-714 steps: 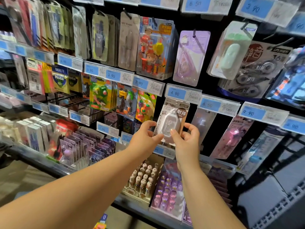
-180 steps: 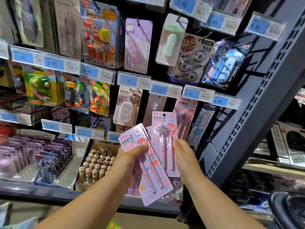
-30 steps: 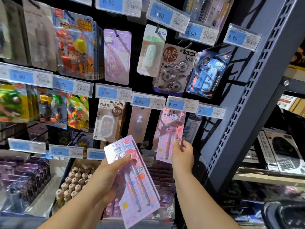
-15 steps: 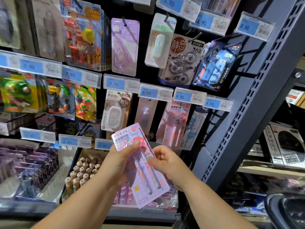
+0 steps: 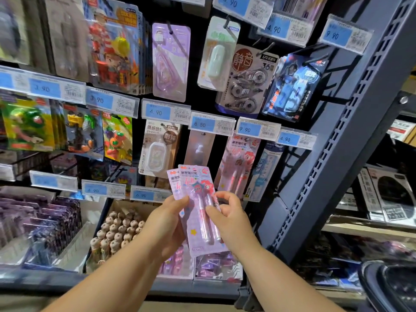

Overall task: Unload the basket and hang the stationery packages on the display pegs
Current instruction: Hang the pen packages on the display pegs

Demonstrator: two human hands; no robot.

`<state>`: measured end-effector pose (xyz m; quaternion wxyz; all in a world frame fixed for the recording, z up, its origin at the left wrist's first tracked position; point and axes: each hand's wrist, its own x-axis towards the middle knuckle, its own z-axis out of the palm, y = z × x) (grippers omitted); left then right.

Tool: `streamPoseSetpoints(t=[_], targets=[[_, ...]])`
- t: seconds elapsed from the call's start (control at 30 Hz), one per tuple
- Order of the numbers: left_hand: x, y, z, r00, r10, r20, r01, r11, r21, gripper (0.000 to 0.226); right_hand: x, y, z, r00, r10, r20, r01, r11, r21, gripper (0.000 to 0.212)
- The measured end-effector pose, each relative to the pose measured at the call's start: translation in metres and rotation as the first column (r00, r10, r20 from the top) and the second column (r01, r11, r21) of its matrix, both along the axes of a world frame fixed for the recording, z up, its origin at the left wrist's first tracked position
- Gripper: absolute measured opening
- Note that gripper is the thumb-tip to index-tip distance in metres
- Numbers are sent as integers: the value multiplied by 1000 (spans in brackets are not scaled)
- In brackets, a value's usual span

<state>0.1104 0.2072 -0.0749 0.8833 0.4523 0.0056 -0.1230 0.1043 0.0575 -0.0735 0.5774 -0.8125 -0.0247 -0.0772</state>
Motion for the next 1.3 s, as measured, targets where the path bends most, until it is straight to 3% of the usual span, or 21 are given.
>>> streamPoseSetpoints(t=[0.17,0.3,0.47,0.7,0.83,1.0,1.3], targets=[[1,0,-2,995,77,59,-81,994,79,20,1,-1,0,999,20,25,-19,999,-27,36],[4,3,-3,986,150,75,-158,981,116,29,2,-6,-2,999,27,26,-26,998,-59,30],[4,7,1,977,195,85,-202,975,94,29,3,-11,-4,996,58,65,-53,995,-83,41],[9,10,-2,971,229,68,-235,968,86,28,3,-15,-4,968,238,-75,-236,971,39,39],[10,9,-2,976,196,91,-208,966,155,28,2,-17,-3,991,124,-43,-120,989,82,24],[13,10,-6,976,201,86,-214,959,185,26,6,-34,-4,998,-60,-30,66,969,237,24],[16,9,-6,994,51,95,-71,973,221,22,17,-56,-2,958,-276,73,249,933,260,25]])
